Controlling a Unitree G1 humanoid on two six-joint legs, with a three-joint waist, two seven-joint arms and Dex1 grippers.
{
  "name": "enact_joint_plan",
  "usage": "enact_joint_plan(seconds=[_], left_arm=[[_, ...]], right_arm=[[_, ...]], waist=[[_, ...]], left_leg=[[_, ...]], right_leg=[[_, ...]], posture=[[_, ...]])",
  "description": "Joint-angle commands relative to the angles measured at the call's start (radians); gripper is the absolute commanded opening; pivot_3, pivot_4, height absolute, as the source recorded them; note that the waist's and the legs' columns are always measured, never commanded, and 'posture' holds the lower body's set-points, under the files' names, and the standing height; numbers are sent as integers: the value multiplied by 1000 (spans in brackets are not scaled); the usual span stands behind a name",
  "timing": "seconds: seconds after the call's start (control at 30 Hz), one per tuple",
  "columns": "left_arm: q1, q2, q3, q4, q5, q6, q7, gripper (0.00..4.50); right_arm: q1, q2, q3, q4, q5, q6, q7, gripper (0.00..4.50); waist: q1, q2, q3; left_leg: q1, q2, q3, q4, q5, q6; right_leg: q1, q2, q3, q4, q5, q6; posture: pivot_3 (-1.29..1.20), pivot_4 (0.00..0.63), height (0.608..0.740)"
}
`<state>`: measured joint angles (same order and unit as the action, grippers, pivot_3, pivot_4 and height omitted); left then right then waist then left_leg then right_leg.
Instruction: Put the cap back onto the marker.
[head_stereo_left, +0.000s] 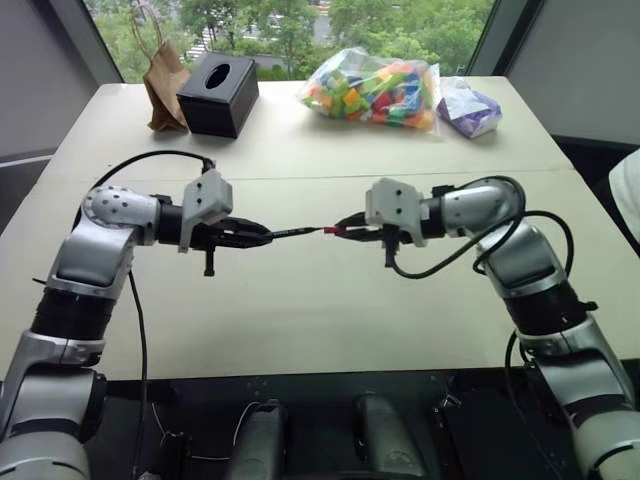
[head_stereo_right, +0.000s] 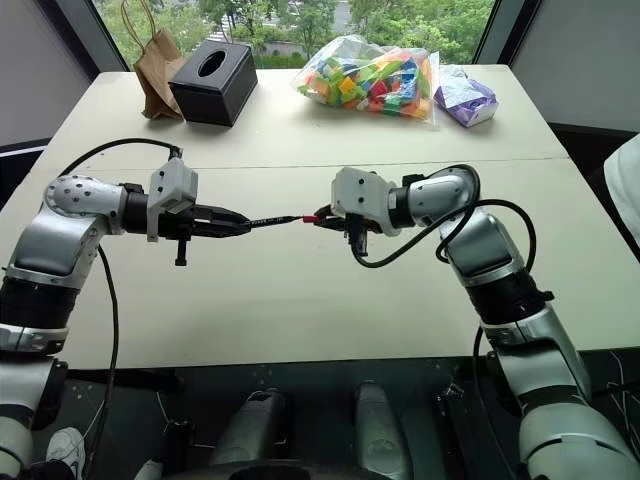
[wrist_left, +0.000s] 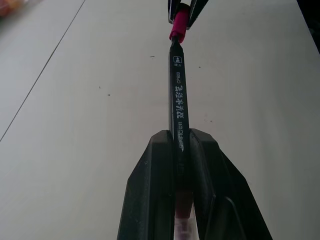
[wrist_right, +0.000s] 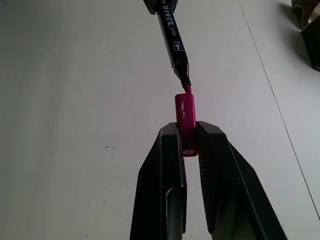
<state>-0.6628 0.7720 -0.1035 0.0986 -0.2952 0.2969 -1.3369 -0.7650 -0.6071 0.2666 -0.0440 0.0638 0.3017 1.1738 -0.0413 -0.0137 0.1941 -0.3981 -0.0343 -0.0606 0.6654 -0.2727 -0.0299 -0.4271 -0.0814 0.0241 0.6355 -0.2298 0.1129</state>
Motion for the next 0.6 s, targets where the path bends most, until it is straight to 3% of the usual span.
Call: enact_joint_plan(seconds=[0.03,0.6], left_arm=[[-2,4,14,-26,-10,-10,-4,0],[1,0,13,-33,-12,-7,1,0]], right_arm=[[-12,-11,-13,-47,25,10,11,39],[-30,6,-17,-37,31,2,-20,39]], waist=[[0,0,0],[0,0,0]], left_leg=[[0,0,0,0,0,0],[0,0,0,0,0,0]], right_leg=[[0,0,0,0,0,0],[0,0,0,0,0,0]], posture=[[0,150,740],[0,150,740]])
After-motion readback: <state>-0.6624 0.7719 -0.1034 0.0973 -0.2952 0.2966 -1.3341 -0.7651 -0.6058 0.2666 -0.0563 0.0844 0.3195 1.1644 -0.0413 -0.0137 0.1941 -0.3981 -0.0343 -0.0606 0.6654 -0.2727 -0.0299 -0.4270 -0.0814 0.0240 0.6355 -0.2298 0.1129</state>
